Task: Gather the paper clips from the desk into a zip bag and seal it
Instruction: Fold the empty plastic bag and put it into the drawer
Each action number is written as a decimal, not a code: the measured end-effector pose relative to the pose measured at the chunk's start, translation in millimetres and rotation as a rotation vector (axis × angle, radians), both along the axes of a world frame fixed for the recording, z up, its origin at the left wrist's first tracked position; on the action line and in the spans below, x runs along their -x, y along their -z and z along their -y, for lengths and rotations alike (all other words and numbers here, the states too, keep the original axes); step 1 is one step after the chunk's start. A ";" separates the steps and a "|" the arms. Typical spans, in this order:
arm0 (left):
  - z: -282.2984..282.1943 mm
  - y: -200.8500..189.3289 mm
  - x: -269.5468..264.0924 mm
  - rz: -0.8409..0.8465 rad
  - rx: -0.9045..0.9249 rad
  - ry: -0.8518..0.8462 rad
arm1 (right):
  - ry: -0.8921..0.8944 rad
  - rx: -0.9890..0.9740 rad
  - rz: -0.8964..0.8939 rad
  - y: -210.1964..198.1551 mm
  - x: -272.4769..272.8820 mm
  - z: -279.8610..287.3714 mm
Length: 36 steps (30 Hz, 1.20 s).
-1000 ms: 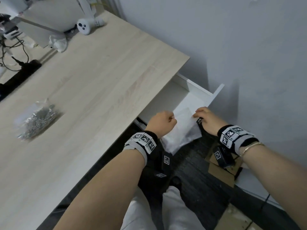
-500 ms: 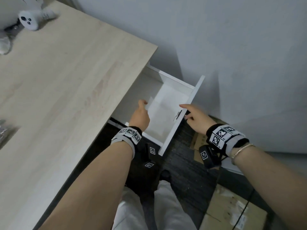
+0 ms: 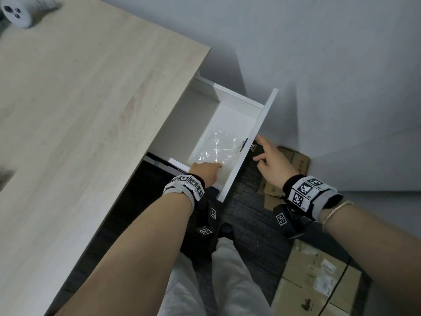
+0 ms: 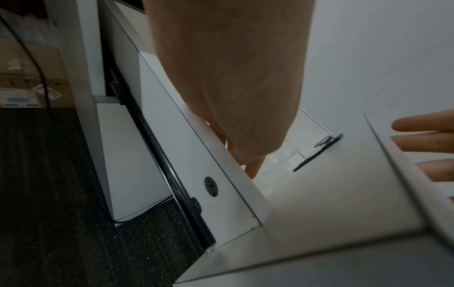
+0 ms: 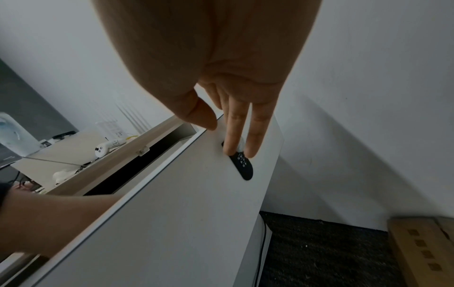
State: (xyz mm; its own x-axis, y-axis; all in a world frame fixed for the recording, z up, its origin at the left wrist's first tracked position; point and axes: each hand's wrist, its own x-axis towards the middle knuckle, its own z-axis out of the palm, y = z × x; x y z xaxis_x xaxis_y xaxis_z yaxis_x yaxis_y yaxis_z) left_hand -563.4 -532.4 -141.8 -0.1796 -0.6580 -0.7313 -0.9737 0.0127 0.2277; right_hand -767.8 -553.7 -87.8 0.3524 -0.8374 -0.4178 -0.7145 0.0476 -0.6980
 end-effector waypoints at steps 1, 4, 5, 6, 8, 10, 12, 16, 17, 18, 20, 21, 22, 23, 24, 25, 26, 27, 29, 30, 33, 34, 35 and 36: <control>0.5 -1.1 0.2 0.009 -0.009 0.020 | -0.011 -0.026 -0.007 0.5 -1.2 -3.2; 2.3 -3.5 1.2 -0.032 0.012 -0.003 | -0.079 -0.099 -0.052 4.3 -6.1 -13.2; 3.4 -5.1 1.1 -0.064 0.048 -0.041 | -0.096 -0.117 -0.060 5.2 -8.6 -15.8; 5.0 -7.4 1.5 -0.098 0.093 -0.078 | -0.106 -0.132 -0.062 6.4 -10.5 -17.5; 7.1 -14.6 -1.0 -0.164 0.189 -0.139 | -0.119 -0.153 -0.062 7.8 -16.1 -19.6; 11.0 -25.9 -4.9 -0.203 0.332 -0.162 | -0.118 -0.167 -0.074 8.7 -20.7 -19.3; 15.6 -40.9 -11.8 -0.210 0.500 -0.204 | -0.118 -0.167 -0.095 9.3 -24.9 -17.8; 20.1 -70.4 -37.1 -0.133 0.793 -0.381 | -0.133 -0.172 -0.125 9.8 -38.0 -11.6; 20.2 -74.6 -45.7 -0.103 0.828 -0.430 | -0.141 -0.174 -0.131 9.7 -42.9 -9.1; 20.3 -77.2 -54.6 -0.066 0.839 -0.486 | -0.148 -0.174 -0.134 9.3 -48.1 -6.3; 20.2 -79.4 -73.7 0.016 0.798 -0.641 | -0.156 -0.166 -0.129 8.0 -60.1 0.4; 18.9 -80.3 -83.1 0.050 0.763 -0.720 | -0.158 -0.160 -0.124 6.9 -66.7 3.1; 17.5 -81.1 -92.5 0.068 0.727 -0.776 | -0.162 -0.151 -0.124 6.0 -74.5 5.3; 16.6 -81.2 -101.5 0.069 0.688 -0.794 | -0.166 -0.141 -0.123 5.0 -82.4 7.7; 15.4 -80.3 -106.1 0.060 0.645 -0.771 | -0.166 -0.141 -0.118 3.8 -87.1 8.6; 14.0 -78.9 -113.4 0.049 0.598 -0.732 | -0.175 -0.149 -0.106 3.7 -95.6 11.1; 11.8 -77.2 -118.2 0.028 0.542 -0.686 | -0.187 -0.161 -0.096 3.5 -103.5 13.5; 9.6 -75.1 -121.5 0.001 0.485 -0.642 | -0.198 -0.169 -0.091 3.1 -110.9 16.6; 5.6 -72.1 -125.1 -0.044 0.415 -0.589 | -0.225 -0.172 -0.087 3.4 -125.3 24.6; 4.6 -71.4 -125.6 -0.053 0.404 -0.577 | -0.239 -0.171 -0.086 3.1 -131.4 28.3; 4.6 -71.3 -125.2 -0.034 0.395 -0.546 | -0.270 -0.174 -0.103 3.7 -148.0 38.4; 5.0 -69.9 -125.2 -0.021 0.396 -0.535 | -0.273 -0.175 -0.108 3.6 -153.4 40.9; 5.2 -68.4 -125.3 -0.005 0.397 -0.526 | -0.274 -0.178 -0.108 4.0 -158.6 43.2; 5.5 -66.7 -125.4 0.014 0.400 -0.515 | -0.273 -0.184 -0.106 3.9 -163.3 44.8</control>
